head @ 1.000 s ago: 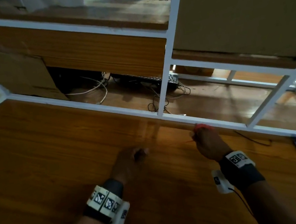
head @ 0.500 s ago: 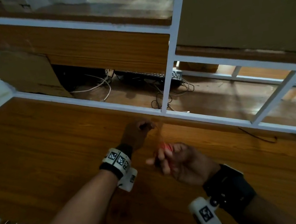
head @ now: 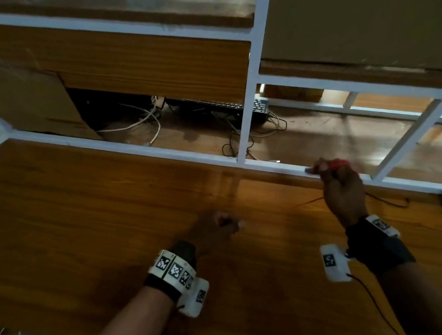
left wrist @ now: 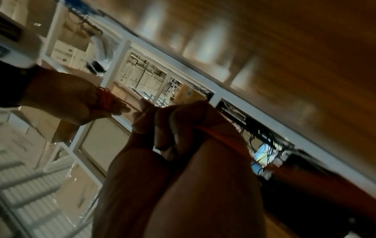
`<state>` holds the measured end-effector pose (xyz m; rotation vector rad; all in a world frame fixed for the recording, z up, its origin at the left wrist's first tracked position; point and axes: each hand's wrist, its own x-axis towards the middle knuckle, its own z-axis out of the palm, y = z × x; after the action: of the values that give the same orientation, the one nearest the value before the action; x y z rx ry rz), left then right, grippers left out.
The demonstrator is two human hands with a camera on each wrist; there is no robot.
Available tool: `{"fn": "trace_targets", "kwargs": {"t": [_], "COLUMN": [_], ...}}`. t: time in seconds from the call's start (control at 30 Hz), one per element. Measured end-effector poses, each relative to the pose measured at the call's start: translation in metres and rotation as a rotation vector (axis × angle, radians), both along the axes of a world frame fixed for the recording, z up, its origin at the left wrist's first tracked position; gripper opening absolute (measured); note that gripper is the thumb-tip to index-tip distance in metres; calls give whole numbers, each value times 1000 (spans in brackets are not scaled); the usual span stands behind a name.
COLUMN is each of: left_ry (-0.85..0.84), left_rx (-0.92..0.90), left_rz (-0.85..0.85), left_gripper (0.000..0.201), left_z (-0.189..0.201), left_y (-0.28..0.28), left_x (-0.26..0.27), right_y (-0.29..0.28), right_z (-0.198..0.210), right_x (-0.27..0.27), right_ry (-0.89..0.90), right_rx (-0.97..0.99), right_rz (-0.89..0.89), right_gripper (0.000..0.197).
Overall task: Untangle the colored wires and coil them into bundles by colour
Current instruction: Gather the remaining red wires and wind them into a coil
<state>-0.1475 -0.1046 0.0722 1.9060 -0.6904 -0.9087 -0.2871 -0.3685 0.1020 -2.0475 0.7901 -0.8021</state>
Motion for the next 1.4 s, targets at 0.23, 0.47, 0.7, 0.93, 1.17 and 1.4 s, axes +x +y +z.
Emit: {"fn": "trace_targets", "kwargs": {"t": [0.23,0.47,0.7,0.93,1.17,1.4], "left_ry": [-425,-285,-54,-93,-402,-427], "left_rx": [4,-175,-200,-71,-53,-120], "left_rz": [24,161,1,-5,48,110], "left_gripper": [15,10,4,20,21,18], "left_z": [30,30,2,-3,12,17], "left_y": [16,-8,-25,0,22,-3], "left_x": [44,48,-4,-7,25,39], "right_y": [45,124,110,48,43,106], "right_z": [-13,-23,36,7,-25,-36], "right_x": [-23,-14,10,13,-5,-10], "right_ry": [828,330,-624,-299,615,665], "right_rx": [138,798,1432,288,-58,417], "right_rz": [806,1040,1001,205,455,986], "right_gripper": [19,39,27,24,14,67]}}
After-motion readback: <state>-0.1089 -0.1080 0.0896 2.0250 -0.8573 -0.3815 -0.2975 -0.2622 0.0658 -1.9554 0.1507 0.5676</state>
